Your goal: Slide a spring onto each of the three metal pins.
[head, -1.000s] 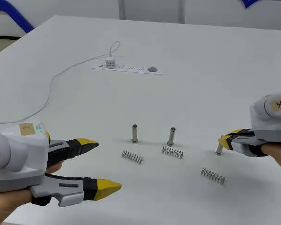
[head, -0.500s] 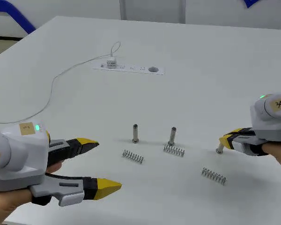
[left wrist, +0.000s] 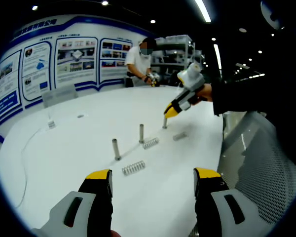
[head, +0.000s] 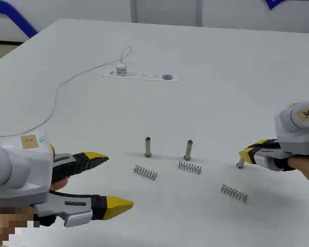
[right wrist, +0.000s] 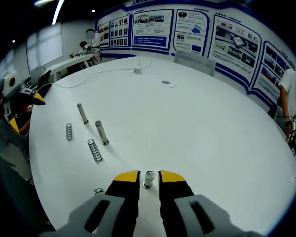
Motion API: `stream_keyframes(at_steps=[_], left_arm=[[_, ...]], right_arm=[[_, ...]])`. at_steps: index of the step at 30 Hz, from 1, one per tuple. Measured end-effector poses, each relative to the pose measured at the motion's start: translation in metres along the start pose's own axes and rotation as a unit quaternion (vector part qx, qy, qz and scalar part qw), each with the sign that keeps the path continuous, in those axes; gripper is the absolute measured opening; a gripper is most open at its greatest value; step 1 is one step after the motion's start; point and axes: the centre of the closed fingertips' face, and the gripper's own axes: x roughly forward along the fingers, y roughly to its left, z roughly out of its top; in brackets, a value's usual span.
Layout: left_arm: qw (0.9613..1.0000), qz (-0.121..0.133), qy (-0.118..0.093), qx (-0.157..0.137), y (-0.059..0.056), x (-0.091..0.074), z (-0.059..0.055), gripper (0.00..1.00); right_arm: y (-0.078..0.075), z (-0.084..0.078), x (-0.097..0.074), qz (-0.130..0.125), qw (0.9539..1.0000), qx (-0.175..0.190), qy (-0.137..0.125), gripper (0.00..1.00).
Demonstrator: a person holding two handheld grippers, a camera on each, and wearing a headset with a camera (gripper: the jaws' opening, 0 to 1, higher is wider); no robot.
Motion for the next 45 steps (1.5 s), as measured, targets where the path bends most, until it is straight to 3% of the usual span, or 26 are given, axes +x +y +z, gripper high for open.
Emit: stream_keyframes(at_steps=[10, 26, 36, 45], left_arm=[[0.9999, -0.009, 0.0, 0.006, -0.002, 0.002, 0.002, 0.68], [0.9991, -0.038, 0.004, 0.02, -0.007, 0.015, 0.008, 0.68], [0.9986, -0.047, 0.006, 0.022, -0.01, 0.018, 0.008, 0.68], [0.9987, -0.045, 0.007, 0.022, -0.011, 0.017, 0.007, 0.68]], right_arm=[[0.0, 0.006, -0.014, -0.006, 0.9999, 0.002, -0.015, 0.18], [0.006, -0.018, -0.034, -0.007, 0.9999, 0.009, -0.009, 0.19], [0.028, -0.039, -0.03, 0.034, 0.9992, -0.013, 0.017, 0.19], [0.052, -0.055, -0.024, 0.091, 0.9934, -0.053, 0.045, 0.19]])
